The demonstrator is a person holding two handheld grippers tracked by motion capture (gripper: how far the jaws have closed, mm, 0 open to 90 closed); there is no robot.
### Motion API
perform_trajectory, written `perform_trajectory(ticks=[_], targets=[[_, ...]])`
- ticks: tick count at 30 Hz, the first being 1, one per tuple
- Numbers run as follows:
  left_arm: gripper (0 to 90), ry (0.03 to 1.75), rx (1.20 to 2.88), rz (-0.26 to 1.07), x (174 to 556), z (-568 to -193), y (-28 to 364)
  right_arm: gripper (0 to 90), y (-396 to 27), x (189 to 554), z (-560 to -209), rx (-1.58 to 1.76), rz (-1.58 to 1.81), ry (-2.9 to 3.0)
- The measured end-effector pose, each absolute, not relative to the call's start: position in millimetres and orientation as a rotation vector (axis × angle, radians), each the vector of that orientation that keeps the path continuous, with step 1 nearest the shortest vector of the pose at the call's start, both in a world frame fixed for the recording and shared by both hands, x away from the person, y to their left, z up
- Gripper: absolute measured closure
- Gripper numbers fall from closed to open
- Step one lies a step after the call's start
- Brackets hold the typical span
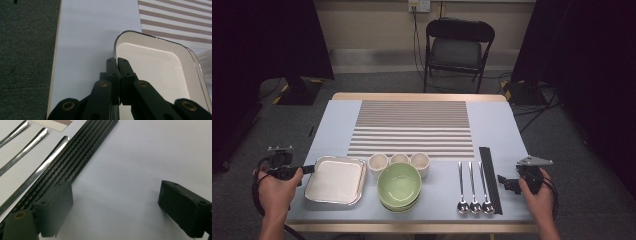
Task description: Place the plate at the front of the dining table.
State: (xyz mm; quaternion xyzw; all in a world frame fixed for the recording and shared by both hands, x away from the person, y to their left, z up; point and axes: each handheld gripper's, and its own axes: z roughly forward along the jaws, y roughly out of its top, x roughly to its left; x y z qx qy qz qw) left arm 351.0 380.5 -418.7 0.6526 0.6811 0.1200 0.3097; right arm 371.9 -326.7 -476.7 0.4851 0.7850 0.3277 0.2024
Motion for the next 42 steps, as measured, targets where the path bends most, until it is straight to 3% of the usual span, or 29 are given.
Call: perform_trajectory(ticks=[22,42], targets=[[87.6,1.809,1.756,0.272,353.8,-427.6,378.1,11.3,-326.7,371.9,-476.7,1.352,0.915,2.191],[89.0,1.844,1.652,0.222,351.1,-423.2,387.7,11.3,-326.5,371.8,-476.7,1.355,0.915,2.190]])
